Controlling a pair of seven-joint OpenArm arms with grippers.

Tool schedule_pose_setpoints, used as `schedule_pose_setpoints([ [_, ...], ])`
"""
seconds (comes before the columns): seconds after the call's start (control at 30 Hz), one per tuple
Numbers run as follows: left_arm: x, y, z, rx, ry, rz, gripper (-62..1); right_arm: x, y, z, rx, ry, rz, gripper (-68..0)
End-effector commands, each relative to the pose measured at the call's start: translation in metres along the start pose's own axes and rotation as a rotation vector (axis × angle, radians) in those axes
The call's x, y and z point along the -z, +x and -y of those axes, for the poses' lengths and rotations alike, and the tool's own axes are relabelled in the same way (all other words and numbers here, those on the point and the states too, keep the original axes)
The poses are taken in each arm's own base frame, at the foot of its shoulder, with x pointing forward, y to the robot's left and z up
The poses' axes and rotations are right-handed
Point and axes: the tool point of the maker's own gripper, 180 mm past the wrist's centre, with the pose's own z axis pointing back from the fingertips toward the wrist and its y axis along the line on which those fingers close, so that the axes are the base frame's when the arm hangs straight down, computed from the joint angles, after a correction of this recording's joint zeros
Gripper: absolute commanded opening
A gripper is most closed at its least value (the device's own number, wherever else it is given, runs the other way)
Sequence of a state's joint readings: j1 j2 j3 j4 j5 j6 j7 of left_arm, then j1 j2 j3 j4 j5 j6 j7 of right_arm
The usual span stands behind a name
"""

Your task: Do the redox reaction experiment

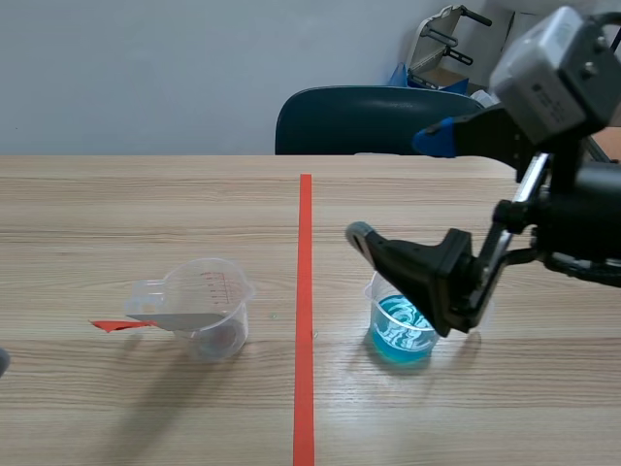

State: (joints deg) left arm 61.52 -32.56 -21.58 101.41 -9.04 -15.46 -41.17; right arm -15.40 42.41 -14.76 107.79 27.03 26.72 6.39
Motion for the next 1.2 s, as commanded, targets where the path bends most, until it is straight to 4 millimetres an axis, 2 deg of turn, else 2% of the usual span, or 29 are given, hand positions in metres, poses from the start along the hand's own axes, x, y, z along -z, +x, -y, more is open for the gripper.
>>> schedule_pose_setpoints([
  [0.0, 0.001, 0.011, 0.001, 0.003, -0.002, 0.028, 1.4, -0.006, 0.008, 0.002, 0.006, -0.020, 0.032, 0.4],
  [0.17, 0.004, 0.022, 0.005, 0.015, -0.004, 0.013, 1.4, -0.031, 0.003, 0.004, 0.027, -0.078, 0.001, 0.4],
  [0.37, 0.011, 0.030, 0.007, 0.013, 0.024, 0.000, 1.4, -0.045, 0.004, -0.008, 0.043, -0.079, -0.026, 0.4],
  [0.53, 0.018, 0.047, 0.013, 0.013, 0.018, 0.034, 1.4, -0.048, 0.008, -0.022, 0.063, -0.055, -0.029, 0.4],
  [0.77, 0.033, 0.067, 0.032, -0.015, -0.030, 0.062, 1.4, -0.048, 0.006, -0.019, 0.061, -0.076, -0.035, 0.4],
  [1.0, 0.046, 0.078, 0.064, -0.118, -0.179, 0.130, 1.4, -0.049, 0.002, -0.019, 0.061, -0.075, -0.058, 0.4],
  [1.17, 0.058, 0.073, 0.076, -0.140, -0.209, 0.101, 1.4, -0.049, 0.002, -0.019, 0.061, -0.075, -0.058, 0.4],
])
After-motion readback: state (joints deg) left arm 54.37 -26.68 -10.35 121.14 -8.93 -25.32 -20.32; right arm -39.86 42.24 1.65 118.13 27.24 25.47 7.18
